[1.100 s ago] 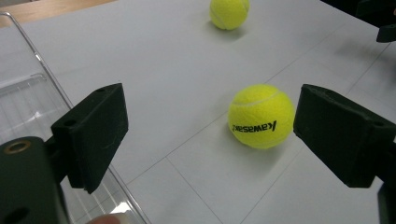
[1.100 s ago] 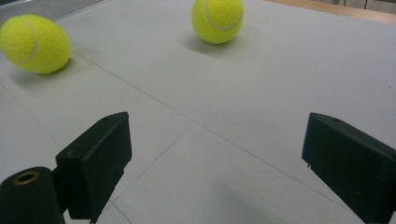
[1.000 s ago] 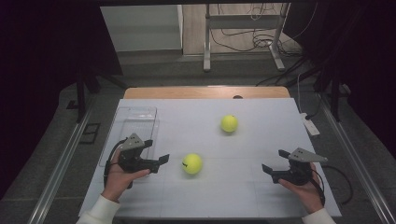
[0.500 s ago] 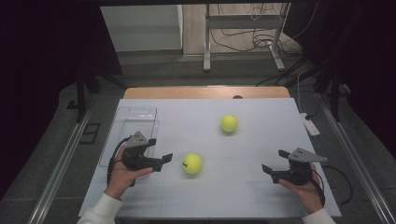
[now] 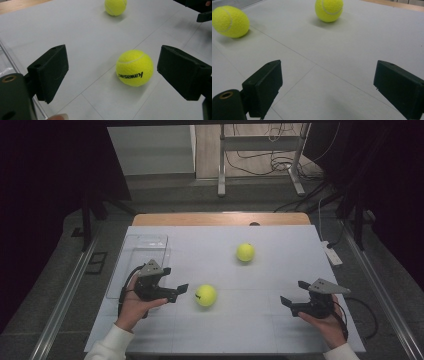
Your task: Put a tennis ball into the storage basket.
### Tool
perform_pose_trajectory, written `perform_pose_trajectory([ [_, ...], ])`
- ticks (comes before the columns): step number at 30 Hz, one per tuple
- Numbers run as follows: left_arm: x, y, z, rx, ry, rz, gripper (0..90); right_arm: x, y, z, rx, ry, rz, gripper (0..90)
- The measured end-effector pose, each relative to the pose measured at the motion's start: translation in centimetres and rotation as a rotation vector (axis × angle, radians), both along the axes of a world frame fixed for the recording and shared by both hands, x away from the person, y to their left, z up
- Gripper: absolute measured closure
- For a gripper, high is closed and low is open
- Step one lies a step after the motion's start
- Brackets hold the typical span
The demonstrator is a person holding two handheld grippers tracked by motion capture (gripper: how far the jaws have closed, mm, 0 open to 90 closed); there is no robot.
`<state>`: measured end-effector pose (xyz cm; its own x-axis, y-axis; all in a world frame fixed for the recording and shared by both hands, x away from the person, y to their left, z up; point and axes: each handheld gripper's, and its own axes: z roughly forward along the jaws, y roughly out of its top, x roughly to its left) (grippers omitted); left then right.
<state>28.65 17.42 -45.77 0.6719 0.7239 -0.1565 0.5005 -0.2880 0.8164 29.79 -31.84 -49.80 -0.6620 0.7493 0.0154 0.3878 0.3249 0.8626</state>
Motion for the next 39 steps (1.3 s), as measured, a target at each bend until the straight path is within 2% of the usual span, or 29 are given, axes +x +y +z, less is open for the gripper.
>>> perform_pose_trajectory([
  [24, 1.2, -2.2, 0.1, 0.017, 0.014, -0.047, 11.1, -0.1, -0.1, 0.0, 0.003, -0.002, 0.005, 8.8],
  [39, 2.1, -4.2, 0.3, 0.032, 0.035, -0.104, 10.4, 0.0, 0.0, 0.0, -0.001, 0.0, 0.008, 8.9],
])
